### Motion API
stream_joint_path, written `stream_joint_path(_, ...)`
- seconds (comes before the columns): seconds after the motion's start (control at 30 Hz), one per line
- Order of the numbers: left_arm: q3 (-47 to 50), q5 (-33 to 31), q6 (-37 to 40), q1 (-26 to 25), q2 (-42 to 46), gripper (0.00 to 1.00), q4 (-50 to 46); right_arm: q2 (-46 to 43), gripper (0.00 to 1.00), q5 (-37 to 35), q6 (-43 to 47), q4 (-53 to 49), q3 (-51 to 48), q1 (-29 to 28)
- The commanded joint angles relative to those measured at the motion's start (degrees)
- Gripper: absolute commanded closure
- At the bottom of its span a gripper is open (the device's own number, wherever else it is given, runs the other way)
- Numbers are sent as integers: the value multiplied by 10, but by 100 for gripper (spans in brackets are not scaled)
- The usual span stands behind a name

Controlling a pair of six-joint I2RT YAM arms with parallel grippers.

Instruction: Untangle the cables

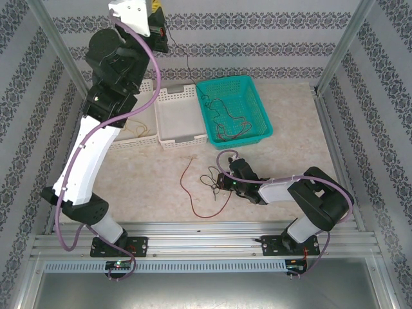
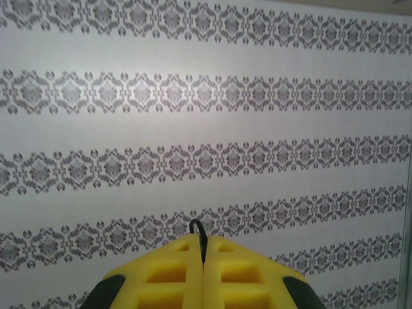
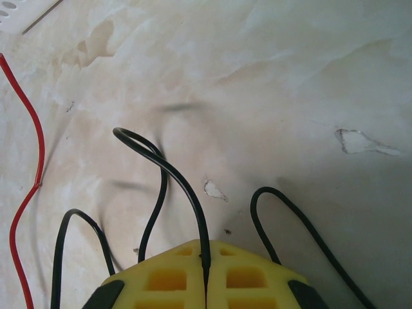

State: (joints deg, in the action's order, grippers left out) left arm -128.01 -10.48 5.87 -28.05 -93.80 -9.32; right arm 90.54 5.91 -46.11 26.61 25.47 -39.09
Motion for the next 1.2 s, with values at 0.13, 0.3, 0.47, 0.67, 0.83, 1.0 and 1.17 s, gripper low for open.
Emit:
stream_joint_path(0.13,-11,15,-34,27,-15,100,27,43,100,-8,18,-52,-12,13)
stream_joint_path(0.3,-12,19,-46,40,-19,100,28,47,100,-4,21,-52,-7,15)
stream_joint_path(0.47,-6,20,-48,46,-21,100,22,59,100,1,21,-45,-3,16)
stream_joint_path(0.67,35,12,-43,48,-19,100,21,78,100,9,15,-26,-4,16)
stream_joint_path(0.83,69,9,-43,48,-17,100,23,82,100,12,12,-19,-4,16)
stream_joint_path(1.0,118,10,-51,51,-12,100,32,75,100,14,12,-22,-4,16)
stream_joint_path(1.17,173,18,-69,57,-17,100,42,57,100,14,13,-23,-9,16)
